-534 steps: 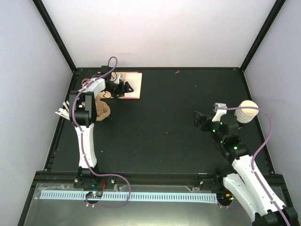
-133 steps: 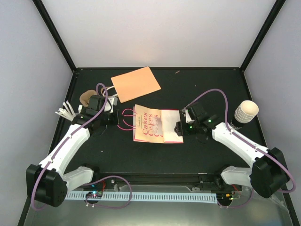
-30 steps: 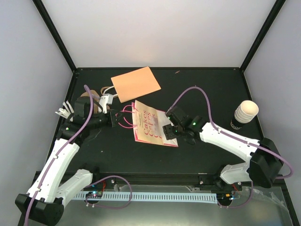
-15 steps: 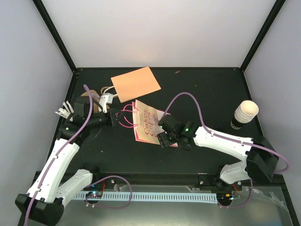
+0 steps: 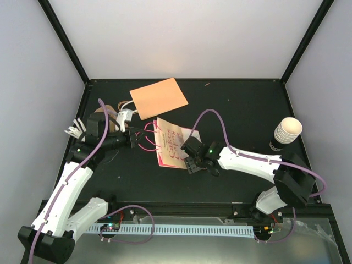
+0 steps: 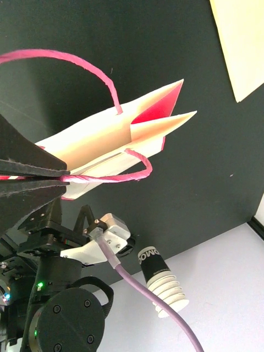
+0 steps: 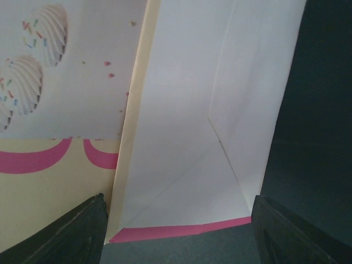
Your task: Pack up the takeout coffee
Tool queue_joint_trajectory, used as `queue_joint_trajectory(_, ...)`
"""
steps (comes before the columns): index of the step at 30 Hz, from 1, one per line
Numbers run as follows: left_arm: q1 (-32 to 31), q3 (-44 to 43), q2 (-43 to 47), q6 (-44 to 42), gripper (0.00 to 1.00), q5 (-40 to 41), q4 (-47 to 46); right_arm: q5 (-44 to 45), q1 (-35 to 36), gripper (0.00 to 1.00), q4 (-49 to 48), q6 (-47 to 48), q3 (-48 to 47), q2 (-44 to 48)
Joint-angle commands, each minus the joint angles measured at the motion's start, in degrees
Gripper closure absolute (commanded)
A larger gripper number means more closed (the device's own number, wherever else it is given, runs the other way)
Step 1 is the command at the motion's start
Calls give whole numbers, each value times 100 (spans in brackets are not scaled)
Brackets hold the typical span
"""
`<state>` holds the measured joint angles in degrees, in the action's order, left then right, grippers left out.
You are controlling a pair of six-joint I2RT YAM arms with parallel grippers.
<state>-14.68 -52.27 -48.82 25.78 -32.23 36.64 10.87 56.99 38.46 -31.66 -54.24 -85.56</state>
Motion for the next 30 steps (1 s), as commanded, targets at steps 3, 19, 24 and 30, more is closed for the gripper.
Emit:
queue_joint_trajectory(3,44,-199,-14,12,99,-75,-108,939,22,26,509,-211,-92,105)
queue_joint_trajectory(19,44,-354,83,-187,98,243,121,1616,-573,40,708,43,166,554)
queue_joint_trajectory(24,44,-359,83,-200,98,260,147,1237,-1131,45,463,364,325,740)
queue_joint_trajectory(30,44,-347,48,-230,98,262,152,304,-1720,49,-4,662,388,944)
